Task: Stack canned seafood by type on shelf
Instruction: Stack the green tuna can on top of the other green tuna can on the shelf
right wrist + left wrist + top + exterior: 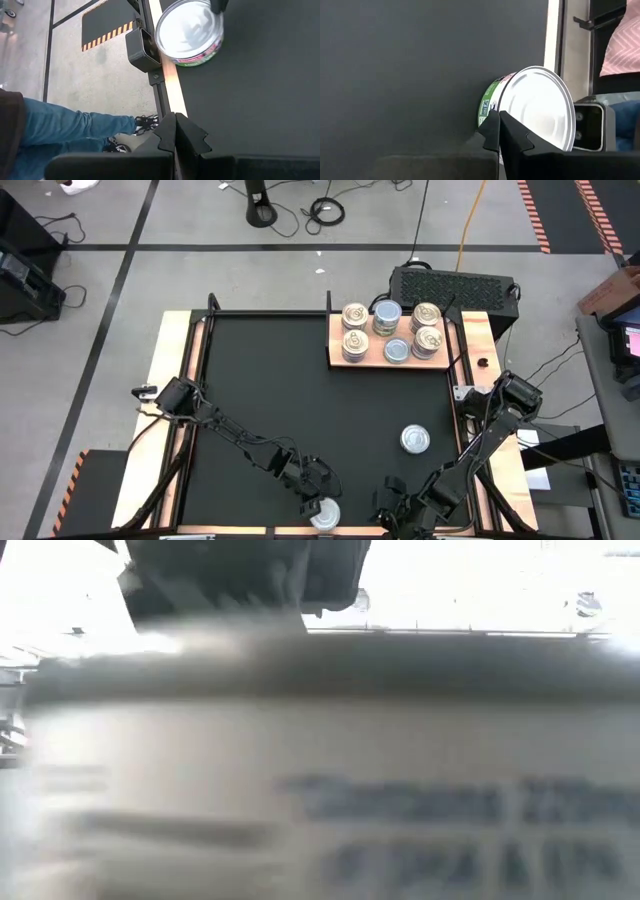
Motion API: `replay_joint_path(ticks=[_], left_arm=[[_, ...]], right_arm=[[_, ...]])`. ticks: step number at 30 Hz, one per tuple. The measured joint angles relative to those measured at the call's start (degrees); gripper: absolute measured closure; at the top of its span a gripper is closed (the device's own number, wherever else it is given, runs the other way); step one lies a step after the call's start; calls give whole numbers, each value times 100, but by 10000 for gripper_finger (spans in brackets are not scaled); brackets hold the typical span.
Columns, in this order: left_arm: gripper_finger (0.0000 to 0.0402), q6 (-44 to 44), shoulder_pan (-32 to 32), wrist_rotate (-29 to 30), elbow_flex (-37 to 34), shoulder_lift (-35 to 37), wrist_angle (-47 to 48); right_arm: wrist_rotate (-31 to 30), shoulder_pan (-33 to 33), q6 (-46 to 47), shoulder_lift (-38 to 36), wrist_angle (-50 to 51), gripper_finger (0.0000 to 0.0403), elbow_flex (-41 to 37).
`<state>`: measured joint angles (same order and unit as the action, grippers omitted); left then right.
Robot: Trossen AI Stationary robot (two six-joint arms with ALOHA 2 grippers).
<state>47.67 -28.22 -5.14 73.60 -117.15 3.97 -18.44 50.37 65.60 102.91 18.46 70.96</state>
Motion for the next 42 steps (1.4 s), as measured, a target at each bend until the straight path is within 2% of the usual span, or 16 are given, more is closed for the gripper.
replay_joint_path(ticks=[11, 18, 29, 34, 39, 42], left_arm=[[401, 431, 519, -132, -20, 502, -1], [401, 620, 853, -123, -18, 630, -70], [401, 1209, 1622, 554, -11, 632, -899], [401, 1506, 2025, 1099, -9, 634, -1145], [402, 1803, 2402, 1565, -9, 634, -1637], [402, 2097, 2562, 1754, -8, 612, -1961]], right_arm=[[7, 20, 58, -17, 137, 403, 0], [-290, 162, 395, -357, 990, 403, 0], [-1020, 497, 1220, -1332, 2939, 403, 0], [-1181, 503, 1651, -1652, 3808, 403, -2], [-1362, 503, 1895, -1936, 4325, 403, -44], [-1458, 501, 2047, -2216, 4388, 403, -325]])
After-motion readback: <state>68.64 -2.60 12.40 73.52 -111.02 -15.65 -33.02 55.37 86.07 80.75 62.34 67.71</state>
